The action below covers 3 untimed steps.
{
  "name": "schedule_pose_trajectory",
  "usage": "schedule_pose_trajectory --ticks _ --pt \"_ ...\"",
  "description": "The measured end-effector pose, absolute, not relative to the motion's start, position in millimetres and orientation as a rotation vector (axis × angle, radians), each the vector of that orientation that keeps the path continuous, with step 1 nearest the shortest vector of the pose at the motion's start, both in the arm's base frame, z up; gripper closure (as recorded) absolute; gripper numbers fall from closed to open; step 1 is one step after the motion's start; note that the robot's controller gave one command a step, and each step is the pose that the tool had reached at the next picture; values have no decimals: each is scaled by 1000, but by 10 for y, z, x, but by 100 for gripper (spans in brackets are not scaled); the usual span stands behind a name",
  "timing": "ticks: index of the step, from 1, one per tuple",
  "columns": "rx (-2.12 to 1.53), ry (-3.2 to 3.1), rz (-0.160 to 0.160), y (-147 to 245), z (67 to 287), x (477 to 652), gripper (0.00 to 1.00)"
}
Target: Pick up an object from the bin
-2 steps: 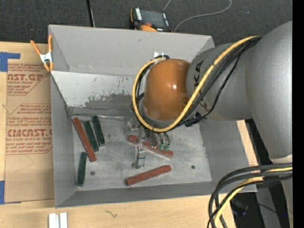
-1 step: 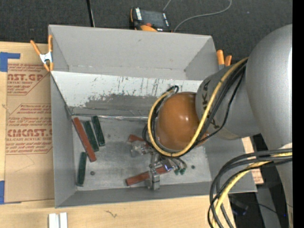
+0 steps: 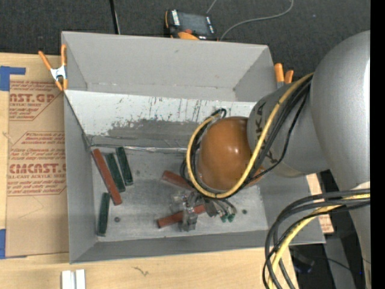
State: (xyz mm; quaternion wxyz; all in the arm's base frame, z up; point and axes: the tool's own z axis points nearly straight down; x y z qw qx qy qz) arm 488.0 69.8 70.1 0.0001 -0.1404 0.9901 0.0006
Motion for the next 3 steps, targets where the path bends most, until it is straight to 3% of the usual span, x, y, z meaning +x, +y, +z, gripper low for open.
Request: schedule_pose_trajectory --ticks 1,2,3 --pt "-493 3090 1 862 3164 4911 100" --pt "-494 3099 1 857 3122 4899 0" --pt "-476 3110 2 681 1809 5187 0"
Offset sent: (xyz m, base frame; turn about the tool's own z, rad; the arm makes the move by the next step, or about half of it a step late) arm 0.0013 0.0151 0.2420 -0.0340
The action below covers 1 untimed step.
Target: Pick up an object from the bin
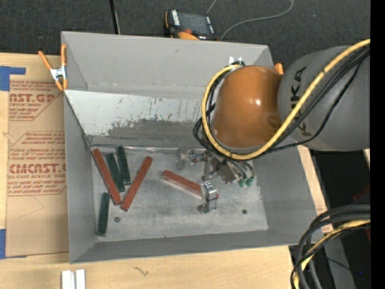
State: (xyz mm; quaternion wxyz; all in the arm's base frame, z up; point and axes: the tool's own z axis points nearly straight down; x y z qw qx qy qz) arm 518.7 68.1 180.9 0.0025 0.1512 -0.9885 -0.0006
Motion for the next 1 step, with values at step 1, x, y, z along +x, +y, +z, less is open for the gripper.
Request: schedule_pose_trajectory --ticks 1 --pt "601 -3081 -1 366 653 5673 0"
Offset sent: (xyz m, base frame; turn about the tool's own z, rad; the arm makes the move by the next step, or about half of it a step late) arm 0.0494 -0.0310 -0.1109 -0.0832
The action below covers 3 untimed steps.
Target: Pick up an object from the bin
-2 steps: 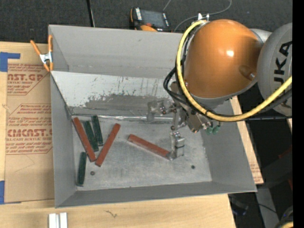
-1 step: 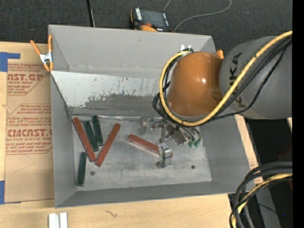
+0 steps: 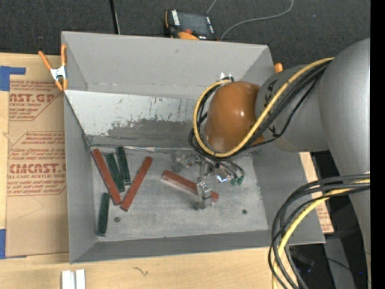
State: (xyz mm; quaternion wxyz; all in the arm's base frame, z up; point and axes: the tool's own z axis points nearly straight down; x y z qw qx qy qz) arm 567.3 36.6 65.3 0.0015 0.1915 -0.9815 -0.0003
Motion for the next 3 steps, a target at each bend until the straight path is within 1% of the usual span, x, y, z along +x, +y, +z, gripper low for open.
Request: schedule_pose_trajectory --ticks 1,2,3 --pt "603 -3085 -2 379 699 5686 100" --pt "206 -3143 -3 485 1875 5671 100" --pt "546 -3104 0 695 2843 5631 100"
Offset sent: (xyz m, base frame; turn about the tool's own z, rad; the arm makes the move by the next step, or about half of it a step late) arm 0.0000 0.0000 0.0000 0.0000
